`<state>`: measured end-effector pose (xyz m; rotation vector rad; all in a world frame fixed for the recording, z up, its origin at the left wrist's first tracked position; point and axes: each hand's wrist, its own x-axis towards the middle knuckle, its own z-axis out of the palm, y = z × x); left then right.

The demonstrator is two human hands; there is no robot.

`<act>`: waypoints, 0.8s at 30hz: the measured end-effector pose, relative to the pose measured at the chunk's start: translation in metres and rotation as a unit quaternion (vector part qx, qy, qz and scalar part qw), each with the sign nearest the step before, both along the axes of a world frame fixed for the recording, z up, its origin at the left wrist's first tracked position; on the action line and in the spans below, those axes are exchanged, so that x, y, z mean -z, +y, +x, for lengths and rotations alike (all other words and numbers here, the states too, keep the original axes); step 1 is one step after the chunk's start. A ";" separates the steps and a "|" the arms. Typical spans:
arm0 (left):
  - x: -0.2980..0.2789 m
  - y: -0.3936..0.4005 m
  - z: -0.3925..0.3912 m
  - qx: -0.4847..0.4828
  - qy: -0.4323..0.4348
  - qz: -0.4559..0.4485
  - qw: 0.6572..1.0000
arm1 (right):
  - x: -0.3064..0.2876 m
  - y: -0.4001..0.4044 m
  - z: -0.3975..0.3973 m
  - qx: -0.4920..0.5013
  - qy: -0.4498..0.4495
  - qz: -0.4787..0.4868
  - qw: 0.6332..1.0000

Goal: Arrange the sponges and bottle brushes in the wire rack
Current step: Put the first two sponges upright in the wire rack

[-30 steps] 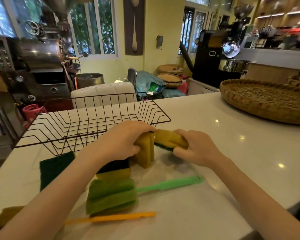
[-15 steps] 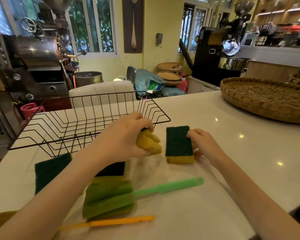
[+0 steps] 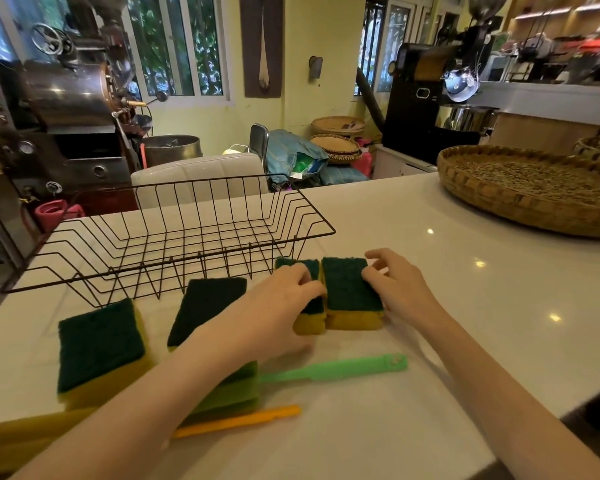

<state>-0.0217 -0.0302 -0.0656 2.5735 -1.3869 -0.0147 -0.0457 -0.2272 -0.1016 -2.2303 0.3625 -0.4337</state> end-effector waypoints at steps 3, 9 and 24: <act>-0.006 0.002 0.001 -0.005 0.029 -0.007 1.000 | -0.002 0.000 -0.003 -0.030 -0.076 -0.071 0.994; -0.019 0.005 0.008 -0.030 0.011 -0.011 0.999 | -0.006 0.013 -0.009 -0.166 -0.032 -0.083 0.982; -0.021 -0.023 0.054 -0.012 0.114 0.157 0.981 | -0.043 0.002 -0.005 -0.268 0.175 -0.168 0.932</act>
